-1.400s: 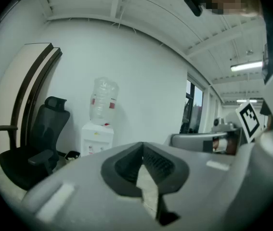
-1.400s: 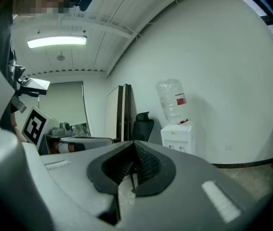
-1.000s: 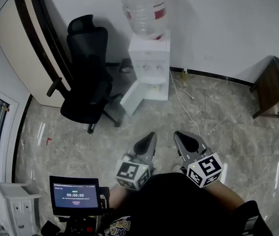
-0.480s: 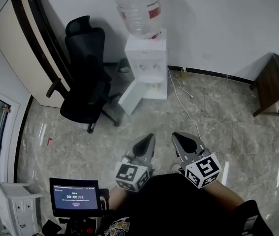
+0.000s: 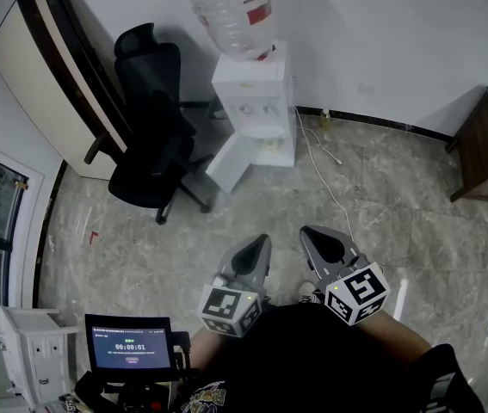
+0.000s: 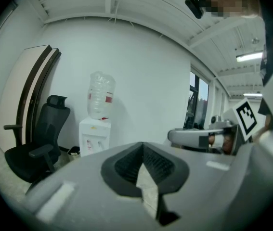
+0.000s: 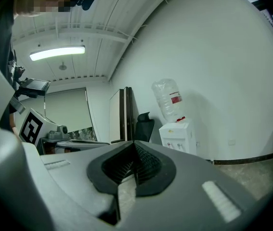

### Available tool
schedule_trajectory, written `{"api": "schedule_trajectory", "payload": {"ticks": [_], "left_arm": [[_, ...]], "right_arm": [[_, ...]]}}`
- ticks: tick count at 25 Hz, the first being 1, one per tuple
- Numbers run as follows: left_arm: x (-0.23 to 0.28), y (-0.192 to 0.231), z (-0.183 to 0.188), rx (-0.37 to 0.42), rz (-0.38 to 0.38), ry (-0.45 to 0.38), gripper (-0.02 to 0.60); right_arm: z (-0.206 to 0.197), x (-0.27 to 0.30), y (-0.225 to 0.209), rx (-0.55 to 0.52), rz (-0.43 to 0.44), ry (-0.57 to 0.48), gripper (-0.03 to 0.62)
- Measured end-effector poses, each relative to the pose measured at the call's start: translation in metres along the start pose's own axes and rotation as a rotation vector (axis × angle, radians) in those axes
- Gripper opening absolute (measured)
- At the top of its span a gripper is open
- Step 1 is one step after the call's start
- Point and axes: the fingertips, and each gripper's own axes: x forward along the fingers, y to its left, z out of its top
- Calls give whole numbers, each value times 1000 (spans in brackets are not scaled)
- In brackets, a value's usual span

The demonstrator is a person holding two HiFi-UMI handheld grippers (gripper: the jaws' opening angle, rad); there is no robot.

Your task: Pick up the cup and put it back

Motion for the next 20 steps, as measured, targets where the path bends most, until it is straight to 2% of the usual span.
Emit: {"api": "schedule_trajectory", "payload": {"ticks": [3,9,17,20], "left_arm": [[9,-6,0,-2,10,5,5],[25,9,3,-25,37,3,5],[67,62,13,-71,15,-20,5],[96,97,27,-99,0,-32,5]], "right_arm": [[0,-2,-15,22,-3,2,8],[5,14,-32,26,-4,3,8],[16,73,-59,7,-44,29,9],[30,116,-74,-11,-52,46,9]]}}
